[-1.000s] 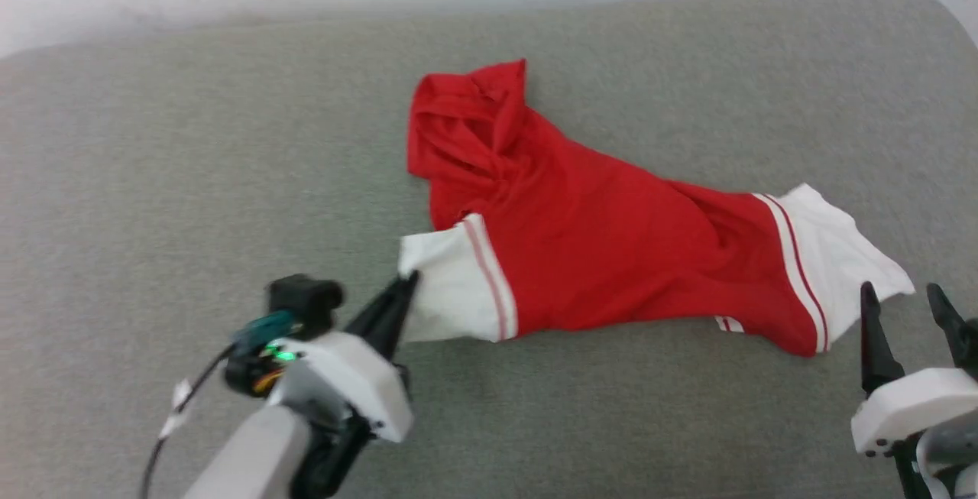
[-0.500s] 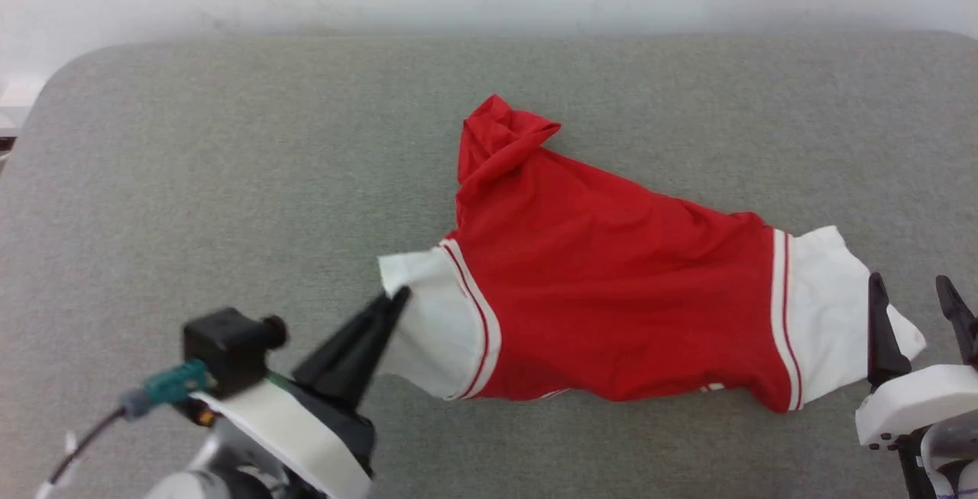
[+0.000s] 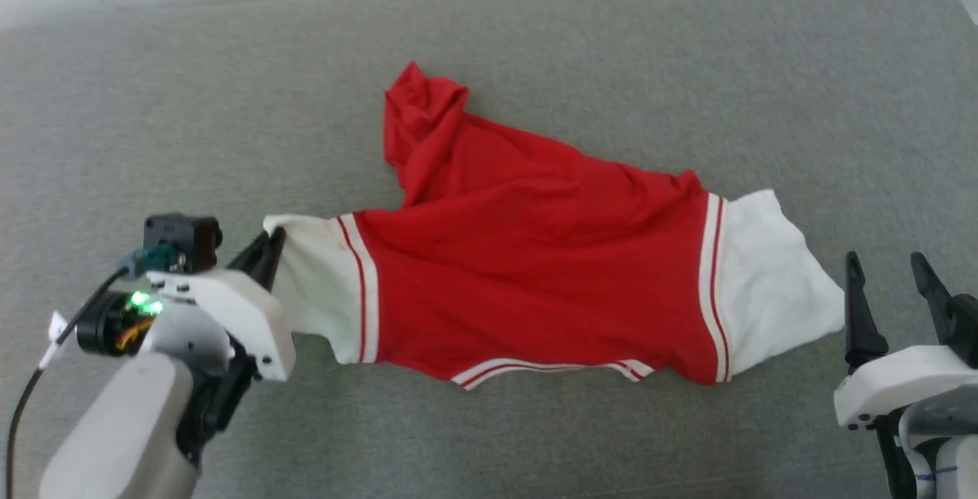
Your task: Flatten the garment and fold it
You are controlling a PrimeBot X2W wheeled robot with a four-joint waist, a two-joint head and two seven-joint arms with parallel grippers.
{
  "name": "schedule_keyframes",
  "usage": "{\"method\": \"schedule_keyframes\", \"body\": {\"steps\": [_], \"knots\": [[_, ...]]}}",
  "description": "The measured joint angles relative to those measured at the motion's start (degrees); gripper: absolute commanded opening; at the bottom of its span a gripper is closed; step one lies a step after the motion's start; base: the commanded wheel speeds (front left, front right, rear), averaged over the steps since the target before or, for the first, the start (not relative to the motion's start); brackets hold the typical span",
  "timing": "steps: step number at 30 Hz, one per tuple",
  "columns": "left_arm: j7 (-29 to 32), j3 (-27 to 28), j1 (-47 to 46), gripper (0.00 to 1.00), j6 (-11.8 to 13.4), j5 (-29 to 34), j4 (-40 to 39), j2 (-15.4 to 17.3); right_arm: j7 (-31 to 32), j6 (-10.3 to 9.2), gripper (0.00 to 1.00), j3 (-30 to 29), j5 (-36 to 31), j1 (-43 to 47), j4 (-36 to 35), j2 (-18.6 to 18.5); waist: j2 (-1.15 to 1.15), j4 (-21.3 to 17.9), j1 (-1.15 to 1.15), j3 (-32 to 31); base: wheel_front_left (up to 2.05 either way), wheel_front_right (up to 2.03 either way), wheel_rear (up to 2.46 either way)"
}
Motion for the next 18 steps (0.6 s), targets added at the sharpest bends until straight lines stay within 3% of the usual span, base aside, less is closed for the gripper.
{"method": "schedule_keyframes", "body": {"steps": [6, 7, 8, 13, 18], "knots": [[-3.54, -1.80, -6.37, 0.00, -1.56, 2.76, 14.04, -1.93, -0.88, 0.00, 1.00, 1.27, 0.08, -0.81, 1.15, 0.08, 0.00, -2.19, 0.00, 2.66, 0.00, 0.00, 0.00], [-4.80, -1.92, -6.94, 0.30, -1.96, 2.78, 15.95, -2.60, -0.90, 0.00, 1.00, 1.30, 0.08, -0.90, 1.30, 0.07, 0.00, -2.48, 0.01, 2.93, 0.00, 0.00, 0.00], [-6.45, -1.85, -7.40, 1.00, -2.61, 2.64, 17.91, -3.36, -0.97, 0.00, 1.00, 1.30, 0.08, -0.91, 1.48, 0.07, 0.00, -2.74, 0.01, 3.10, 0.00, 0.00, 0.00], [-14.86, -1.25, -7.83, 1.00, -3.82, 2.21, 25.15, -6.38, -0.82, 0.00, 1.00, 2.05, 1.81, -0.81, 2.94, 0.05, 0.00, -2.97, 0.00, 2.24, 0.00, 0.00, 0.00], [-22.97, -0.33, -7.08, 1.00, -3.71, 2.27, 25.98, -8.08, 1.10, 0.00, 1.00, 1.96, 1.81, 0.82, 3.14, -1.01, 0.00, -1.80, 0.00, 0.13, 0.00, 0.00, 0.00]]}}
